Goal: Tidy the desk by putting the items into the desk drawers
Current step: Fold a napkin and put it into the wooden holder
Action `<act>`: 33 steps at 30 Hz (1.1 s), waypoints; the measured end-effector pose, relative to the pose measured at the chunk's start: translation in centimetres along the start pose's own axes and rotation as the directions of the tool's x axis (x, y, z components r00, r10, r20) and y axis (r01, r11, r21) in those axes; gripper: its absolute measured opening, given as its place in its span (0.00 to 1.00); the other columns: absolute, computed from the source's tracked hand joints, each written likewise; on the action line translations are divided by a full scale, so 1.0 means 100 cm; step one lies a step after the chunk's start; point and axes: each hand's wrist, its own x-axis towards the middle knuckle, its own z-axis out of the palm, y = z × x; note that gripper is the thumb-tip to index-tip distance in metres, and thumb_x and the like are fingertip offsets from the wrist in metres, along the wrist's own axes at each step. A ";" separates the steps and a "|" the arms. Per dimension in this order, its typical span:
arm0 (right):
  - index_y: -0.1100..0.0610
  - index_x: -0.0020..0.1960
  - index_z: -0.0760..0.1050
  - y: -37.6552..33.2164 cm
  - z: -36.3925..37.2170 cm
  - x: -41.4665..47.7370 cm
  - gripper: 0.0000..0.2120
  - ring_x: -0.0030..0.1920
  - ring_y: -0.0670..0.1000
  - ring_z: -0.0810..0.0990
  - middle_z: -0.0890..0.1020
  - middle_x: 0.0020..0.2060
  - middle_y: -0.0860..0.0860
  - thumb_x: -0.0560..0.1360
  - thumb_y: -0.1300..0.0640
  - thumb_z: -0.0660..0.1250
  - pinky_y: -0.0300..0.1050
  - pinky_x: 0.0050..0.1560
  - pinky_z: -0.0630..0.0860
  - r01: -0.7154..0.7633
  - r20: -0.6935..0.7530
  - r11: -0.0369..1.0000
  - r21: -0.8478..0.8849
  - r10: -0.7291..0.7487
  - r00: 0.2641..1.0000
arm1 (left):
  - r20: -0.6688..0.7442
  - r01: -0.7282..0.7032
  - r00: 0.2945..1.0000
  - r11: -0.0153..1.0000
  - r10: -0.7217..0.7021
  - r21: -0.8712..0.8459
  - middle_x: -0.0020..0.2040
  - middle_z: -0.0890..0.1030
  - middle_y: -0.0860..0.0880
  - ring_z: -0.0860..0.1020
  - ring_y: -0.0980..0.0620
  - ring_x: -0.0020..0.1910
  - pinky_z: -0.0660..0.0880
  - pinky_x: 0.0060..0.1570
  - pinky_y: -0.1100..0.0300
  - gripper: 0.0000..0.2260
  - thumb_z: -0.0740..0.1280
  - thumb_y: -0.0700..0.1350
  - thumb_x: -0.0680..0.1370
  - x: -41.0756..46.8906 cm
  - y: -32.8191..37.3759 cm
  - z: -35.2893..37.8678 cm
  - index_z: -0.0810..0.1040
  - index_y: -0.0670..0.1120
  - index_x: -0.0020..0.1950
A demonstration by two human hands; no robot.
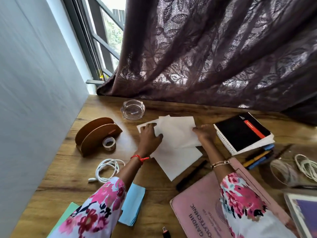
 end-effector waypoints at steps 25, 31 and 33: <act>0.64 0.52 0.79 -0.011 0.003 -0.008 0.20 0.54 0.59 0.80 0.82 0.53 0.59 0.68 0.50 0.73 0.51 0.56 0.76 0.009 0.019 0.997 0.077 -0.010 1.000 | 0.015 0.182 0.980 0.874 -0.197 -0.450 0.35 0.69 0.40 0.68 0.47 0.37 0.69 0.38 0.53 0.10 0.65 0.37 0.75 0.026 0.025 0.008 0.71 0.38 0.33; 0.62 0.50 0.80 -0.021 -0.003 -0.011 0.20 0.42 0.52 0.80 0.83 0.44 0.54 0.67 0.46 0.73 0.43 0.44 0.76 -0.011 0.136 0.960 0.278 -0.028 0.990 | 0.139 0.199 0.979 0.574 -0.147 -0.794 0.39 0.80 0.47 0.80 0.54 0.35 0.79 0.32 0.61 0.08 0.62 0.36 0.78 0.008 0.030 -0.011 0.77 0.43 0.40; 0.62 0.46 0.80 -0.024 -0.009 -0.014 0.15 0.32 0.47 0.81 0.82 0.38 0.53 0.67 0.51 0.74 0.36 0.34 0.76 -0.047 0.246 0.920 0.389 -0.054 0.968 | 0.154 0.200 0.979 0.498 -0.132 -0.844 0.38 0.80 0.48 0.80 0.55 0.35 0.79 0.32 0.62 0.09 0.62 0.36 0.78 -0.002 0.030 -0.017 0.77 0.44 0.40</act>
